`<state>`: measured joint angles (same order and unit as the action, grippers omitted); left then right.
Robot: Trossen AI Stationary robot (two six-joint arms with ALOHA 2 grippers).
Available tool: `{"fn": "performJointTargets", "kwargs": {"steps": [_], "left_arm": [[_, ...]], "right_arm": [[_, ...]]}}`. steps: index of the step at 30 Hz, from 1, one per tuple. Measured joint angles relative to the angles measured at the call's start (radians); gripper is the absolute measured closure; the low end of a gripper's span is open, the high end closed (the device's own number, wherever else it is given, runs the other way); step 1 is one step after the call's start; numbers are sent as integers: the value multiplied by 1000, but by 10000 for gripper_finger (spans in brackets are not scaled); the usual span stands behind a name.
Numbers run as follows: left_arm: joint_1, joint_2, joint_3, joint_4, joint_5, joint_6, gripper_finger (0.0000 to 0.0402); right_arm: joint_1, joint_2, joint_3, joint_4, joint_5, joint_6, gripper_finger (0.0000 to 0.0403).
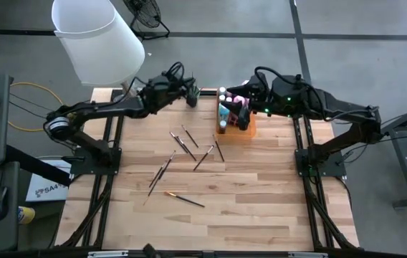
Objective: Pick & Place Paint Supplies
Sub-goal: Put the yellow paint brush into the green cup, then put the black paint brush into the green cup
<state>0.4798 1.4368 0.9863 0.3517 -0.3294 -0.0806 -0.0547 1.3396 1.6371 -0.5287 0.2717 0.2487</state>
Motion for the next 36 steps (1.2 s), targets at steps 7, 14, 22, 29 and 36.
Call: {"fn": "performJointTargets", "kwargs": {"steps": [7, 14, 22, 29, 36], "left_arm": [[85, 102, 0, 27, 2, -6, 396], [102, 161, 0, 56, 5, -6, 330], [103, 171, 0, 45, 5, -6, 194], [95, 112, 0, 24, 151, -91, 149], [64, 56, -1, -164, 264, -316, 162]], "right_arm": [[0, 0, 0, 1, 83, -10, 158], [0, 0, 0, 1, 122, -10, 158], [0, 1, 0, 1, 122, -6, 158], [0, -1, 0, -28, 122, 52, 158], [1, -20, 0, -213, 120, 189, 158]]}}
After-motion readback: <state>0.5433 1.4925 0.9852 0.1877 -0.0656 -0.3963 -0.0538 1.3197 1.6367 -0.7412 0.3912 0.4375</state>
